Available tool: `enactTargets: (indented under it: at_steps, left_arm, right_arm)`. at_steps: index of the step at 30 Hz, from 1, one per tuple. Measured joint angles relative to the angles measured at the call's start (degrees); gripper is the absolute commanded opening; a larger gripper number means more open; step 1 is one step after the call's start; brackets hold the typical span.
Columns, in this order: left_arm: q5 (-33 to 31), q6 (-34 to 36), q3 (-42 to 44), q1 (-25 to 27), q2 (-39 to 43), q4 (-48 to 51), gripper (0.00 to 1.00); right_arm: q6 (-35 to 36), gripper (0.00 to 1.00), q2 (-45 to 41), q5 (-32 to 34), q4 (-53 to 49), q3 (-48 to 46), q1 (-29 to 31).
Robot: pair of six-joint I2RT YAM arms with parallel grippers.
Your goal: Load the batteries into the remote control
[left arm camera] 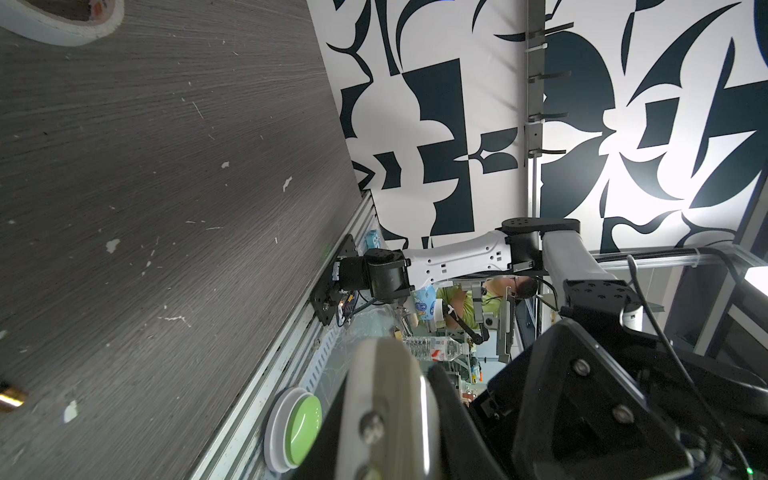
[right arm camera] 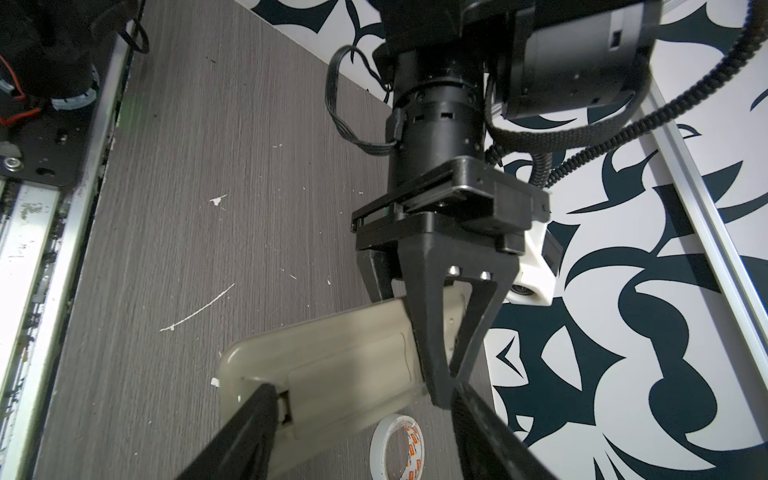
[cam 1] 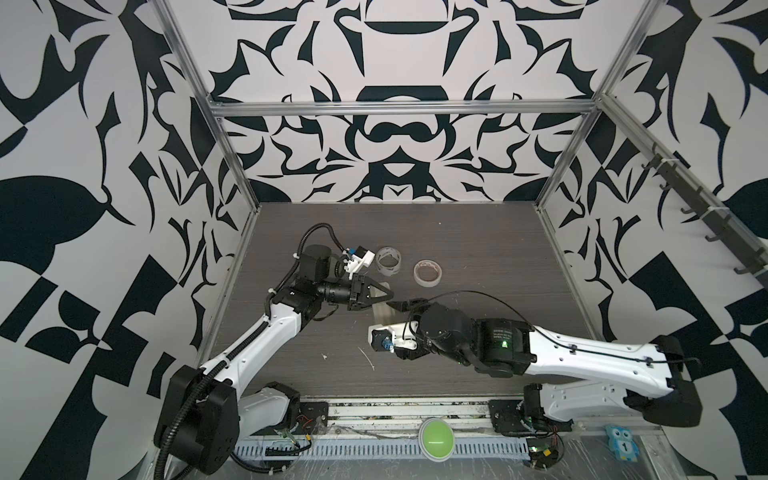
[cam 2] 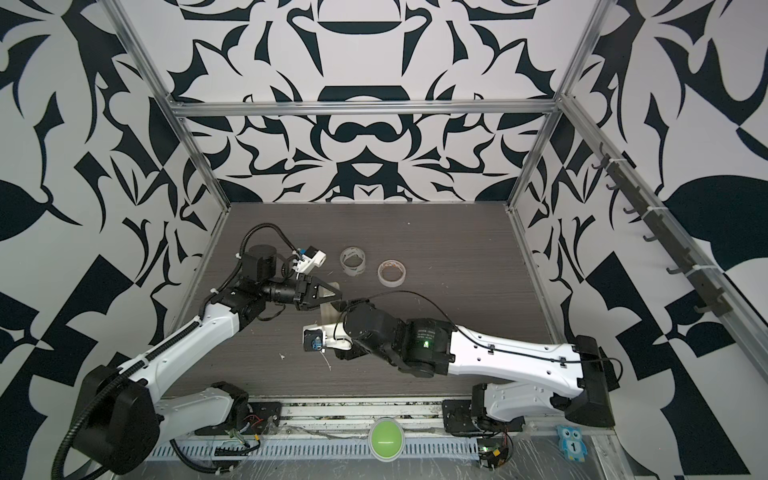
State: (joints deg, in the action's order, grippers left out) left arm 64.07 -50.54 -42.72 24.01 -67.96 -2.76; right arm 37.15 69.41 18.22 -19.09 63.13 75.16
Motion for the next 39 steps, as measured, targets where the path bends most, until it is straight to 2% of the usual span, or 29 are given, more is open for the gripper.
enactTargets:
  at_steps: [21,31,39]
  left_arm:
    - [0.7,-0.2,0.0,0.1,0.0,0.0,0.0]
    - [1.0,0.6,0.0,0.5,0.4,0.1,0.0]
    - [1.6,1.1,0.0,1.5,1.0,0.1,0.0]
  right_arm:
    - [0.4,0.7,-1.0,0.8,2.0,0.0,0.2]
    - [-1.5,0.79,-3.8,-3.3,0.4,0.0,0.3]
    - [-2.7,0.79,-5.2,-5.7,-0.8,0.0,0.3]
